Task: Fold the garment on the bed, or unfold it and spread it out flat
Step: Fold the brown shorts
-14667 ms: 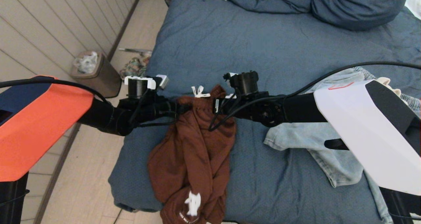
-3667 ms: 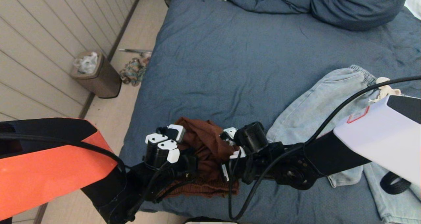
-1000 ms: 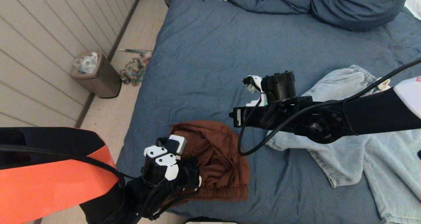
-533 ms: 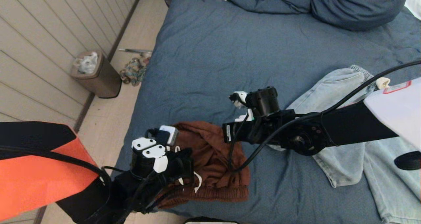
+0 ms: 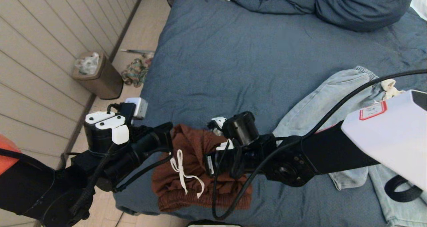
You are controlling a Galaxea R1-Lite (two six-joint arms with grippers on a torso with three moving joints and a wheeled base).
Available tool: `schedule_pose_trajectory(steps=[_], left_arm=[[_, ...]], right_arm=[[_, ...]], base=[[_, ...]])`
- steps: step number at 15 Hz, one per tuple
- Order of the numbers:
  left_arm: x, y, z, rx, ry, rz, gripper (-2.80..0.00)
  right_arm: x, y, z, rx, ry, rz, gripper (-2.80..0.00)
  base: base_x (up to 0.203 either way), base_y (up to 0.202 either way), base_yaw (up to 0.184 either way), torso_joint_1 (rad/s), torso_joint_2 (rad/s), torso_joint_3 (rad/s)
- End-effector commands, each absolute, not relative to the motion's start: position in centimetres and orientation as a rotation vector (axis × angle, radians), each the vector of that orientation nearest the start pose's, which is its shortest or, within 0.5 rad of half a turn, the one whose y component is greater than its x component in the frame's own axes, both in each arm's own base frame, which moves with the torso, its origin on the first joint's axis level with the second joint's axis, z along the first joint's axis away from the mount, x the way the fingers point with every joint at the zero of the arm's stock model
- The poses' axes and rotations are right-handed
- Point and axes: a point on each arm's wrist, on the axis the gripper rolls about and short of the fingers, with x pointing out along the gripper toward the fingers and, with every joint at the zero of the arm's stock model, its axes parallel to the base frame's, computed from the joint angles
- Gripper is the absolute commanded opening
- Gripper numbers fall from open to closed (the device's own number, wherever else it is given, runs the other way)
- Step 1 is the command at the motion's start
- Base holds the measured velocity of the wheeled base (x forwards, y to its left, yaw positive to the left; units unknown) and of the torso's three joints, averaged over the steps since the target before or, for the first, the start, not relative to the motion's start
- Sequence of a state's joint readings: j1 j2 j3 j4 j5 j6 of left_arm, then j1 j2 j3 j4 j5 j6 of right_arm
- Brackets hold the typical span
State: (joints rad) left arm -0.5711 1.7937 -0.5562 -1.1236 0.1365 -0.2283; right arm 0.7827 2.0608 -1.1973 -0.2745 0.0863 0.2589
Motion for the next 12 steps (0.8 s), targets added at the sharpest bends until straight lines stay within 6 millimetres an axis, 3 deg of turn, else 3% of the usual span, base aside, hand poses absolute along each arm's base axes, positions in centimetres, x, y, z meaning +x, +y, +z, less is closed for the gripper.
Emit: schedule_pose_trajectory(steps=[1,4,7,11,12], left_arm=[[25.0,-15.5,14.6,-0.195,0.134,-0.416,-2.8],[25.1,-15.5,14.4,-0.191,0.141,-0.414,-2.8],[25.2,-15.5,14.2,-0.189,0.146,-0.413,-2.8],[25.4,-15.6,13.9,-0.187,0.157,-0.41,-2.8],[25.4,-15.6,13.9,-0.186,0.158,-0.41,-2.8]], right_arm=[[26.1,29.9,11.1,0.009,0.72,0.809,-2.8],[23.9,31.2,10.6,-0.016,0.748,0.86,-2.8],[23.8,31.0,11.9,-0.003,0.714,0.865,-2.8],[23.3,28.8,17.6,0.026,0.552,0.825,-2.8],[23.4,28.0,18.1,-0.045,0.524,0.778,-2.8]], base=[[0.0,0.0,0.0,0.0,0.0,0.0],[0.0,0.0,0.0,0.0,0.0,0.0],[0.0,0.0,0.0,0.0,0.0,0.0],[0.0,0.0,0.0,0.0,0.0,0.0],[0.0,0.0,0.0,0.0,0.0,0.0]])
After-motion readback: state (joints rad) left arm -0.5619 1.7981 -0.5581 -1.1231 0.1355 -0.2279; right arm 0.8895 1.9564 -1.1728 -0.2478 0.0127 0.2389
